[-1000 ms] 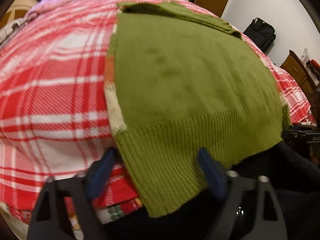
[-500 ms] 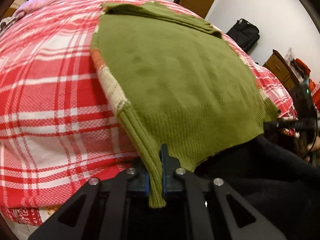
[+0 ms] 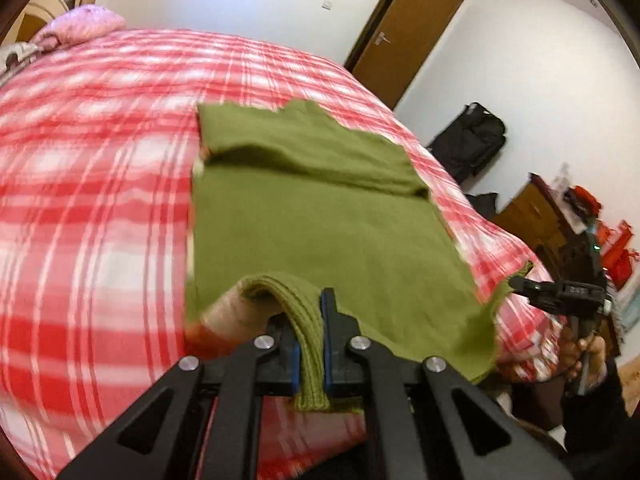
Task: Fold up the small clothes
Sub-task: 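Lift the hem with both grippers and fold it toward the collar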
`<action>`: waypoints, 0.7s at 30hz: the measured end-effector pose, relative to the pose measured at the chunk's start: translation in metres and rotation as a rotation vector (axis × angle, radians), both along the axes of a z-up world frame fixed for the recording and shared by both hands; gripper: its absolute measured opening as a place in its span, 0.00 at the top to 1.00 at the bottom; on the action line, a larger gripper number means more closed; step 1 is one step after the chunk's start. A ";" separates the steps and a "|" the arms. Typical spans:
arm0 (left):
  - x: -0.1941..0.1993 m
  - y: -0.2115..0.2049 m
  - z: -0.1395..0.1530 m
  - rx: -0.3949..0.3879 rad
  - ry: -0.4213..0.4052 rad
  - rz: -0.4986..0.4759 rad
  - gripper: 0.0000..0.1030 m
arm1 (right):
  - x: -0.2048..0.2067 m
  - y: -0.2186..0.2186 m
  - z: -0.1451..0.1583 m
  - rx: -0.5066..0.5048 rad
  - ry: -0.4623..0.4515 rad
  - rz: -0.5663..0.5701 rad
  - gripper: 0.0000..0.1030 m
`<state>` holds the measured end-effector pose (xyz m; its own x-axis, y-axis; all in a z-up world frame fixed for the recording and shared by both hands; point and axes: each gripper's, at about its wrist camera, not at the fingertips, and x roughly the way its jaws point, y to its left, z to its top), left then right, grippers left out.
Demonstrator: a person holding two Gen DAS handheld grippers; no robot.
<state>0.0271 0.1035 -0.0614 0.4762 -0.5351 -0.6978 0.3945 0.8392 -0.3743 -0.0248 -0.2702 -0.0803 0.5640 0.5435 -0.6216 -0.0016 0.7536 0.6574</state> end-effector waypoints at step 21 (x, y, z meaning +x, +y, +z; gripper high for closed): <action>0.090 0.043 0.000 0.153 -0.081 0.151 0.18 | 0.061 -0.043 -0.020 0.214 -0.091 -0.149 0.95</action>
